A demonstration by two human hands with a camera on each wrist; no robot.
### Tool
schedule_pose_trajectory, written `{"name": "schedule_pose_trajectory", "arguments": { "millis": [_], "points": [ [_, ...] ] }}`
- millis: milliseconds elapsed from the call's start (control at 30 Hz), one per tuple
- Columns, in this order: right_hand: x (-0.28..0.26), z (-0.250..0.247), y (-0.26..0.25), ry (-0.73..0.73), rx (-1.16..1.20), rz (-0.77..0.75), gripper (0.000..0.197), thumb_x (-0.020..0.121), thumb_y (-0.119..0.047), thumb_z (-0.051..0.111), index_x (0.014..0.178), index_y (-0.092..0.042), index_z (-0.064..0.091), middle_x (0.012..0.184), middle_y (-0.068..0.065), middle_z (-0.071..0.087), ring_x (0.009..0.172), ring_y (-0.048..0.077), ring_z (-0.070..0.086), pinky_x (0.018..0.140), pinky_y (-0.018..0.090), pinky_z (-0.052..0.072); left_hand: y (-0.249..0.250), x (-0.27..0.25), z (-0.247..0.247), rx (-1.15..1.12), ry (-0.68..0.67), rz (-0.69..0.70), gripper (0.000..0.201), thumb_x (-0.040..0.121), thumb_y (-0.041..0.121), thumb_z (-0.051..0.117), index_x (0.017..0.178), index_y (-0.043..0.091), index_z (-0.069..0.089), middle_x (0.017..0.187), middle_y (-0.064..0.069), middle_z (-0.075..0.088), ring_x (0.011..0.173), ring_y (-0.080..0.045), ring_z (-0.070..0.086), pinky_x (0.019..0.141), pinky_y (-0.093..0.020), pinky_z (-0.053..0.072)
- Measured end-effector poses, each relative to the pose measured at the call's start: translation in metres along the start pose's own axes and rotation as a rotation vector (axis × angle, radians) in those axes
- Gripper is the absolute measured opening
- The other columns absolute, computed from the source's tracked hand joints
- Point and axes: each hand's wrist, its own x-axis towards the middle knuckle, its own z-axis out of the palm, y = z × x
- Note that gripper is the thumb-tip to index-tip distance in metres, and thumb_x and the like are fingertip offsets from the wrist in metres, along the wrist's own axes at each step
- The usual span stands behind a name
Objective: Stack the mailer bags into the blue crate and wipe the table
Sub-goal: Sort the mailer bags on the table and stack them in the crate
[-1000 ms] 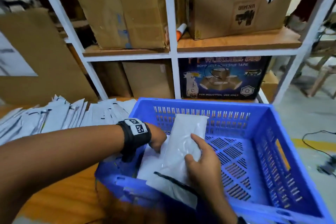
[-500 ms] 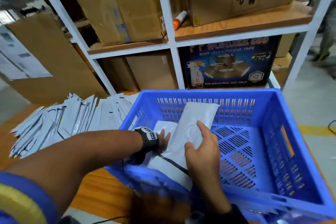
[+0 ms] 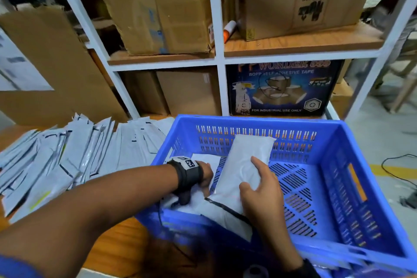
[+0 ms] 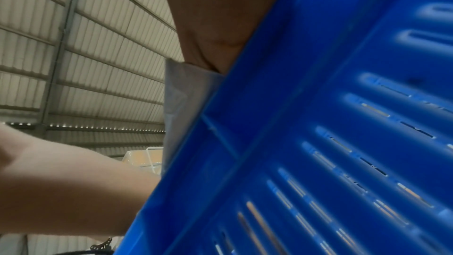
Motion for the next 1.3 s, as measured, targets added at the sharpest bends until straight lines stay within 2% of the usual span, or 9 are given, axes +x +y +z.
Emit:
{"name": "schedule_pose_trajectory", "arguments": {
  "millis": [133, 200, 300, 433, 633, 800, 900, 1167, 1300],
  "points": [
    [0.001, 0.002, 0.001, 0.029, -0.048, 0.006, 0.062, 0.081, -0.008, 0.064, 0.138, -0.026, 0.051, 0.138, 0.002, 0.053, 0.125, 0.02, 0.05, 0.1, 0.028, 0.036, -0.01, -0.046, -0.044, 0.0, 0.032, 0.081, 0.049, 0.081, 0.053, 0.072, 0.09, 0.005, 0.062, 0.075, -0.006, 0.054, 0.075, -0.027, 0.05, 0.064, -0.028, 0.039],
    [-0.001, 0.006, -0.001, 0.005, -0.097, 0.002, 0.061, 0.079, -0.014, 0.065, 0.137, -0.026, 0.052, 0.135, 0.003, 0.056, 0.119, 0.023, 0.055, 0.099, 0.029, 0.04, -0.03, -0.067, -0.054, 0.008, 0.158, 0.177, 0.051, 0.087, 0.053, 0.065, 0.102, 0.004, 0.06, 0.09, -0.01, 0.062, 0.08, -0.028, 0.053, 0.06, -0.031, 0.04],
    [0.0, 0.008, -0.003, -0.022, -0.185, 0.014, 0.069, 0.066, -0.033, 0.055, 0.136, -0.033, 0.052, 0.12, 0.004, 0.066, 0.097, 0.028, 0.063, 0.09, 0.034, 0.048, -0.067, -0.079, -0.037, -0.096, 0.352, 0.319, 0.06, 0.092, 0.054, 0.057, 0.132, 0.009, 0.05, 0.127, -0.011, 0.057, 0.116, -0.03, 0.053, 0.092, -0.038, 0.045],
    [0.014, 0.006, -0.007, -0.145, -0.259, 0.078, 0.067, 0.067, -0.036, 0.054, 0.134, -0.035, 0.052, 0.102, 0.0, 0.065, 0.08, 0.014, 0.046, 0.075, 0.03, 0.041, -0.104, -0.093, 0.006, -0.058, 0.451, 0.256, 0.081, 0.095, 0.056, 0.049, 0.156, 0.017, 0.013, 0.163, -0.012, 0.007, 0.151, -0.027, -0.001, 0.12, -0.047, 0.02],
    [0.054, -0.026, -0.05, -0.29, -0.502, 0.036, 0.05, 0.083, -0.016, 0.064, 0.132, -0.023, 0.058, 0.114, -0.001, 0.066, 0.099, 0.017, 0.064, 0.09, 0.031, 0.05, -0.135, -0.071, 0.062, -0.204, 0.587, 0.248, 0.117, 0.067, 0.093, 0.001, 0.157, 0.019, 0.009, 0.163, -0.001, -0.015, 0.146, -0.017, -0.025, 0.123, -0.039, 0.003],
    [0.1, -0.006, -0.067, -0.424, -0.657, 0.071, 0.036, 0.079, 0.004, 0.068, 0.112, -0.012, 0.066, 0.049, -0.008, 0.056, 0.036, 0.003, 0.047, 0.037, 0.017, 0.038, -0.123, -0.058, 0.069, -0.457, 0.706, 0.238, 0.115, 0.066, 0.083, 0.009, 0.156, 0.013, 0.014, 0.163, 0.003, -0.01, 0.149, -0.017, -0.015, 0.116, -0.024, -0.006],
    [0.117, 0.023, -0.044, -0.493, -0.671, 0.172, 0.028, 0.08, 0.012, 0.063, 0.103, -0.005, 0.063, 0.055, 0.001, 0.05, 0.029, 0.0, 0.041, 0.033, 0.015, 0.036, -0.12, -0.055, 0.073, -0.517, 0.741, 0.231, 0.114, 0.068, 0.081, 0.008, 0.156, 0.009, 0.014, 0.16, 0.004, -0.014, 0.151, -0.02, -0.009, 0.119, -0.027, -0.002],
    [0.118, 0.067, 0.019, -0.813, -0.835, 0.286, 0.026, 0.082, -0.009, 0.077, 0.092, -0.009, 0.053, 0.085, 0.013, 0.054, 0.051, 0.014, 0.056, 0.043, 0.029, 0.052, -0.117, -0.063, 0.07, -0.502, 0.748, 0.166, 0.094, 0.081, 0.067, 0.024, 0.155, 0.009, 0.018, 0.165, -0.001, -0.007, 0.152, -0.023, -0.004, 0.119, -0.044, 0.025],
    [0.129, 0.063, 0.016, -0.733, -1.209, 0.004, 0.057, 0.076, -0.034, 0.081, 0.111, -0.015, 0.04, 0.113, 0.009, 0.062, 0.103, 0.03, 0.06, 0.076, 0.033, 0.046, -0.117, -0.064, 0.068, -0.464, 0.731, 0.143, 0.091, 0.082, 0.068, 0.028, 0.153, 0.01, 0.026, 0.165, -0.002, -0.005, 0.152, -0.026, -0.001, 0.115, -0.048, 0.031]
  ]
}}
